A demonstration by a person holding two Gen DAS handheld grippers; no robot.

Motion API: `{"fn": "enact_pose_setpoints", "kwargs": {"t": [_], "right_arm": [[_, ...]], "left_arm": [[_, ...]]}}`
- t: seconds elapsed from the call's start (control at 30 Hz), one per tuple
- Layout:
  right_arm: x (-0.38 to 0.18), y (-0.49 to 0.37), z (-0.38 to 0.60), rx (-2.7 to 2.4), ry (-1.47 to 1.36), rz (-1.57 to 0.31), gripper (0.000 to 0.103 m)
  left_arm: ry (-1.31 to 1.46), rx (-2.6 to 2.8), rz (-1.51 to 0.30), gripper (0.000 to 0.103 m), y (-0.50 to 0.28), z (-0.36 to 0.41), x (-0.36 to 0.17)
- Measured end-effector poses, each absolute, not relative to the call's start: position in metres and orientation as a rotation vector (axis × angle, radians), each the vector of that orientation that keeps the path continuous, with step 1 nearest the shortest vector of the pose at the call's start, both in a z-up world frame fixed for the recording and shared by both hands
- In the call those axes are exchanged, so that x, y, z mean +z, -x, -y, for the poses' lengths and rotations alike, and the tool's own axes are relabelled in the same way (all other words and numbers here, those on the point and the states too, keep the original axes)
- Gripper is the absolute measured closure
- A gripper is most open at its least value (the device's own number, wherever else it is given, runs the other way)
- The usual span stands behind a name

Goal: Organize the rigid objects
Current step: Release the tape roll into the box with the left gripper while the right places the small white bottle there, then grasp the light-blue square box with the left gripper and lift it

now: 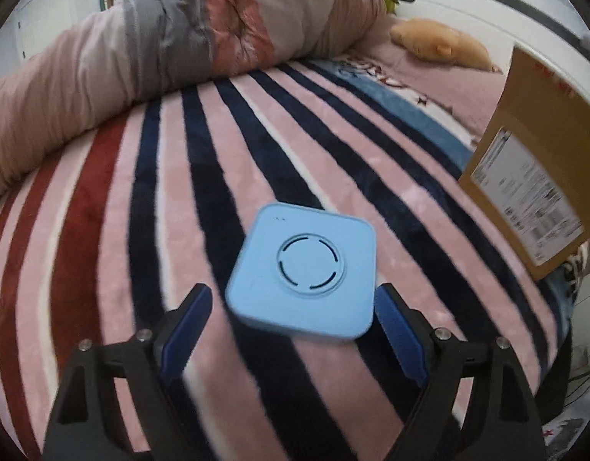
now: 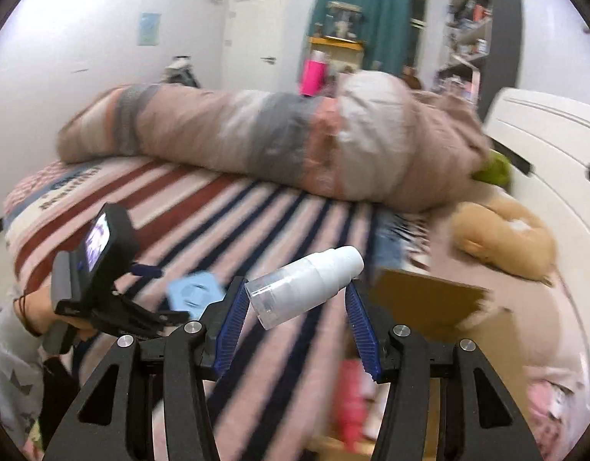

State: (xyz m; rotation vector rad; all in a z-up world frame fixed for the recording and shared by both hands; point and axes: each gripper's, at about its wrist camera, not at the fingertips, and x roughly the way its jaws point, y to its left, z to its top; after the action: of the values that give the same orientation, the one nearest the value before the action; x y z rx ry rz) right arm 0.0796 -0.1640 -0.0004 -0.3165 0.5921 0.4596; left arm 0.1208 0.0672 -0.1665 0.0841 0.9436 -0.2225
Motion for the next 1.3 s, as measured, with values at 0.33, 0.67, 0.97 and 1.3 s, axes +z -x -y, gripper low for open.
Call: {"fn": "enact_pose_setpoints", "kwargs": {"t": [0.33,0.67,0.97,1.3], "right_arm": [[-0.027,-0.094,0.226,0.278,0.363,-0.706,0.055],[-0.038,-0.089,0.231,0.263,0.373,-0.728,0.024],[-0.003,-0.052,0.201,0.536,0.294,-0.538,0.023],[-0.036,-0.036,0.117,0.951,0.324,-0.631,0.024]], "left_arm": [[-0.072,-0.183,-0.972,0.02,-0.146,-0.056,-0.189],[-0.094,-0.166,-0.962,0.021,-0.146,-0.053,-0.187],[-0.1,-0.187,-0.875,0.023,-0.124,-0.057,-0.14],[-0.021,-0.367,-0.781,0.023,-0.08,-0.074,-0.052]]}}
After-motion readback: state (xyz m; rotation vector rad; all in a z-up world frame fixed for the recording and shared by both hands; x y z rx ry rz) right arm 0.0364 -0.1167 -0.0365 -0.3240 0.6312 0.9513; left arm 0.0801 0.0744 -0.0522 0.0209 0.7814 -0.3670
